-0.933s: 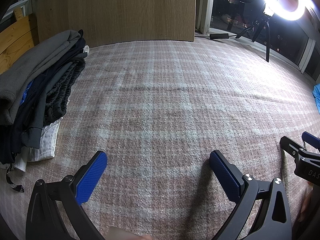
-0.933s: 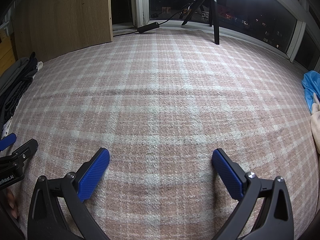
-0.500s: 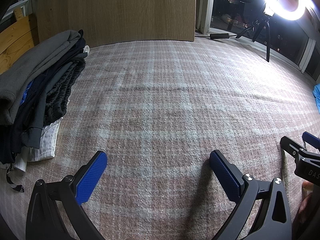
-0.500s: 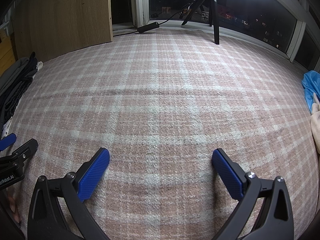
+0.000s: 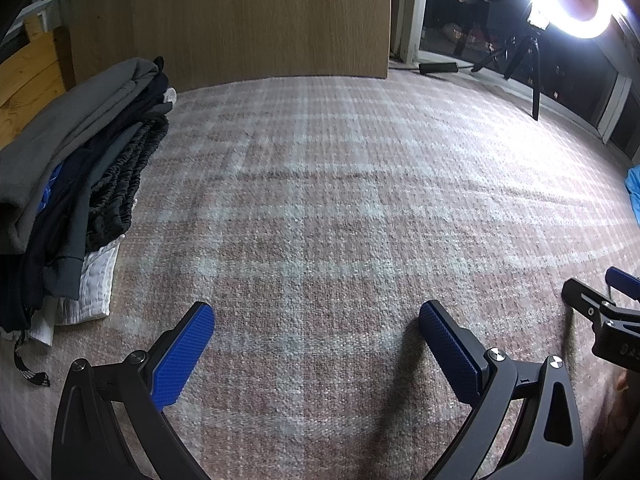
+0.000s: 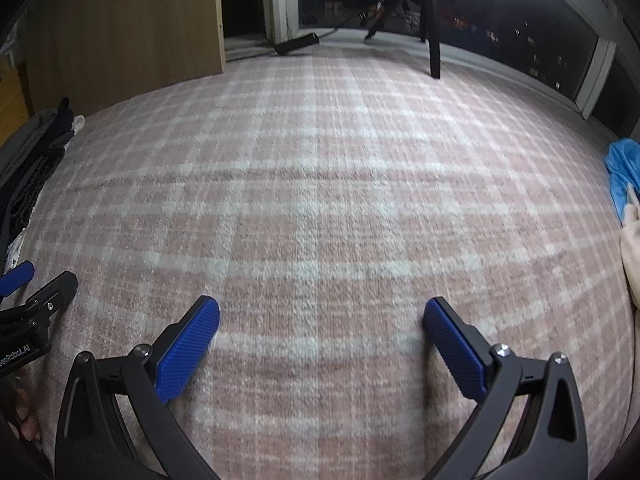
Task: Fold clothes
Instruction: 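Move both grippers toward the pile of cream sweater and blue clothes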
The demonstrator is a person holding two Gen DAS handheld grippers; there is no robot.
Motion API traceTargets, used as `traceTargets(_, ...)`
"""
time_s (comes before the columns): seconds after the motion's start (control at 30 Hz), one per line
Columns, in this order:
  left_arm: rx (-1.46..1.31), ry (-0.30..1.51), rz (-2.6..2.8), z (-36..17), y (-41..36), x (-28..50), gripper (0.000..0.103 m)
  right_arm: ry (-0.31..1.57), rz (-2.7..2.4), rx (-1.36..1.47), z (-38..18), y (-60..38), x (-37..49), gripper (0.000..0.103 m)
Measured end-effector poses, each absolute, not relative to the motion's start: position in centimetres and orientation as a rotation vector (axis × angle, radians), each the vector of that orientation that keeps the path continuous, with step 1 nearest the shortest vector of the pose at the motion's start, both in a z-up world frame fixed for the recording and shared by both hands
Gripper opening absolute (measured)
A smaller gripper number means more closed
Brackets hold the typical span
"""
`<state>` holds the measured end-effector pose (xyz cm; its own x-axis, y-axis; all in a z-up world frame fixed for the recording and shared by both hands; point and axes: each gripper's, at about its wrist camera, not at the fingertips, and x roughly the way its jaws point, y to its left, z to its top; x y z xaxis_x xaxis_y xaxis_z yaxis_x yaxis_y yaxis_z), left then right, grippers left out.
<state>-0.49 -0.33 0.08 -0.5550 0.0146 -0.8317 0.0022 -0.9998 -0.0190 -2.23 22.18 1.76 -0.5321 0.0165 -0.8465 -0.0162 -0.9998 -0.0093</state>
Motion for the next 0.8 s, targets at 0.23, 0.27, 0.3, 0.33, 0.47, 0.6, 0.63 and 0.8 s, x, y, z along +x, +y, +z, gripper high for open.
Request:
traceTargets(0.23, -1.492, 0.053, 2.748, 1.8, -0.6, 0.4, 0.095, 0.06, 2.7, -1.49, 5.5, 23.9, 1.6, 0.103)
traceTargets(0.27, -1.481, 0.046, 2.742, 2.4, -0.7, 0.8, 0.095, 0.067, 2.7, -1.472, 6.2, 24.2, 2.2, 0.103)
traceTargets(0.3, -1.47, 0.039, 2.736, 3.1, -0.9, 1.2, 0.095, 0.081, 2.703, -1.46, 6.9, 24.6, 2.9, 0.103)
traceTargets(0.33, -1.454, 0.035, 2.741, 3.7, -1.0, 1.5, 0.095, 0.097, 2.7, -1.439, 7.9, 25.2, 3.7, 0.103)
traceTargets(0.47, -1.383, 0.034, 2.744, 6.8, -1.2, 2.8, 0.095, 0.154, 2.698, -1.335, 11.0, 27.0, 6.6, 0.103)
traceTargets(0.6, -1.261, 0.047, 2.741, 10.5, -0.2, 4.9, 0.095, 0.175, 2.694, -1.236, 14.2, 28.5, 9.1, 0.103)
traceTargets(0.63, -1.229, 0.045, 2.732, 11.6, 0.2, 5.5, 0.095, 0.17, 2.692, -1.214, 14.8, 28.7, 9.6, 0.103)
traceTargets(0.8, -1.137, 0.062, 2.709, 13.6, 1.8, 7.6, 0.095, 0.146, 2.673, -1.109, 17.4, 29.6, 11.9, 0.103)
